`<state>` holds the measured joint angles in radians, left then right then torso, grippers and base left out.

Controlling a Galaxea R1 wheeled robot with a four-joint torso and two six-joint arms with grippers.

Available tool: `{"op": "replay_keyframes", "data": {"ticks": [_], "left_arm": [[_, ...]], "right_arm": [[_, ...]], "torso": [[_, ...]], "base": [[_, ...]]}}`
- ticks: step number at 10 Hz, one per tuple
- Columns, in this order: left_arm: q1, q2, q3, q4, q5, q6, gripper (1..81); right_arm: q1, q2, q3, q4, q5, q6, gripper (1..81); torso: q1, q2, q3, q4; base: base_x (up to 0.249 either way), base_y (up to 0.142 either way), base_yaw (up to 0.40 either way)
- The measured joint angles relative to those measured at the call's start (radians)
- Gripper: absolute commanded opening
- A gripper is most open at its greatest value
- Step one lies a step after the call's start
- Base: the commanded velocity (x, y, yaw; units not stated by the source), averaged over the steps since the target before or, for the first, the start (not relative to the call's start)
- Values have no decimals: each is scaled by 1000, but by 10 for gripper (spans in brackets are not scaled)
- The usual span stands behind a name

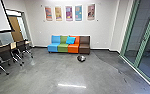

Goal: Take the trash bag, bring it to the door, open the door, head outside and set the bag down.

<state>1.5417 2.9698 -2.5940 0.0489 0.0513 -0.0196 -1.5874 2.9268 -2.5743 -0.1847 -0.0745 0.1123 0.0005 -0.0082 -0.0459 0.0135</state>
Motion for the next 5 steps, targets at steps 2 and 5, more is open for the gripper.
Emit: {"op": "replay_keyframes", "data": {"ticks": [2,5], "left_arm": [[0,0,0,0,0,0,811],[0,2,0,0,0,0,811]], "right_arm": [[0,0,0,0,0,0,811],[0,0,0,0,0,0,811]], "torso": [[0,0,0,0],[0,0,0,0]], "base": [[154,0,0],[156,0,0]]}}
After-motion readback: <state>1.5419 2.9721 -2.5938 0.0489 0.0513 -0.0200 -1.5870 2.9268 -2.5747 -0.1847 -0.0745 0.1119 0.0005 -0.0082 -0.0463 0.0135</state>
